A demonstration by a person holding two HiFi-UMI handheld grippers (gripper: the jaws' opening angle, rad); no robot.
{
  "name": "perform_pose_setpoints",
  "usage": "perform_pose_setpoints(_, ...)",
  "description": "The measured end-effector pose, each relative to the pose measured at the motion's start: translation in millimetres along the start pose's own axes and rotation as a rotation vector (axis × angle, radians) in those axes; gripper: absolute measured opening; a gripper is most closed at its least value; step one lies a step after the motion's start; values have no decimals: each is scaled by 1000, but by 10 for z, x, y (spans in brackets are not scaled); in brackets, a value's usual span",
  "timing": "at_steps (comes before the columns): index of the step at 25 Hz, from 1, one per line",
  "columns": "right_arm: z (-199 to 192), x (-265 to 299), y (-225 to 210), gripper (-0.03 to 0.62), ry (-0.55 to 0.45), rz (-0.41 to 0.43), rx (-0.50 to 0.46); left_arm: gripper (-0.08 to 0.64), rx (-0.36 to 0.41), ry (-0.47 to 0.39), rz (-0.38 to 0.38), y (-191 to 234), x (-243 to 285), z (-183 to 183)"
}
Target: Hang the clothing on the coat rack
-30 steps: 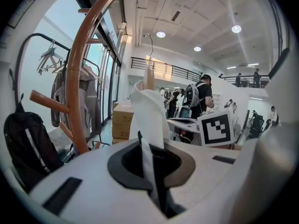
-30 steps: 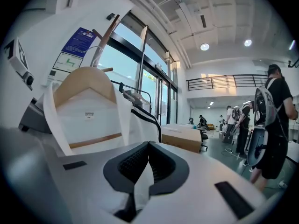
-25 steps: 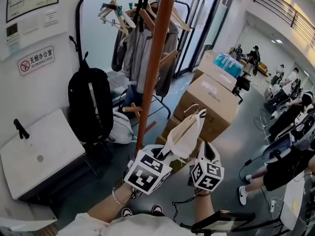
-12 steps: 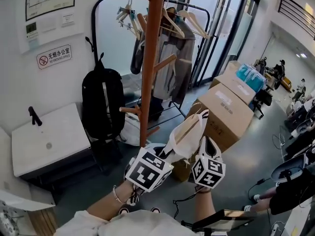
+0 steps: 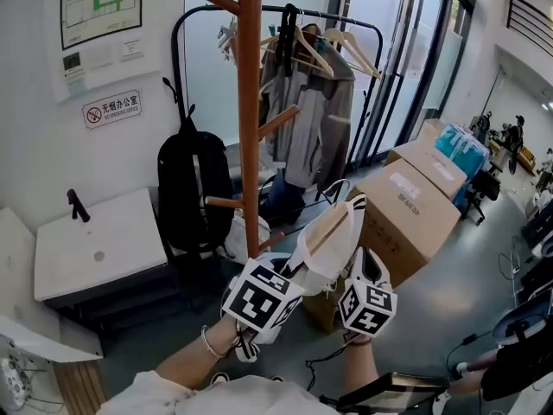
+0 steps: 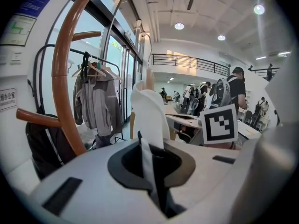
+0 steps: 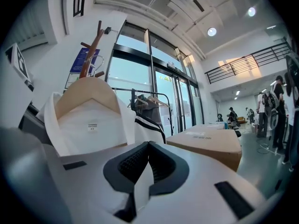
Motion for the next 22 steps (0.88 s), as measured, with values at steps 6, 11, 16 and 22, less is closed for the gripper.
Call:
perform_pose_setpoints(6,104,83,73,21,-13,45,-20,18,-15,-24,17,55,-69,182)
perform_pose_setpoints(11,163,121,116,21,-25,74,-23,18,-24,-44,30,103,-143,377)
perform_pose_setpoints(16,195,174,133,21,-32,90,-21,18,-55,-65,33,206,-205,538)
perform_pose_setpoints(22,240,229,107,21,-35,98,-22,18,-101,-102,38,345,-305,715)
Point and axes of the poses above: the fingertips, and each gripper's own axes: x forward along the fingers, y to its left, z out of its top, the point moved 3 cm from there along -x, backward along the fingers, and after that the axes turned 15 degrees about y, right-handed, at the moved point
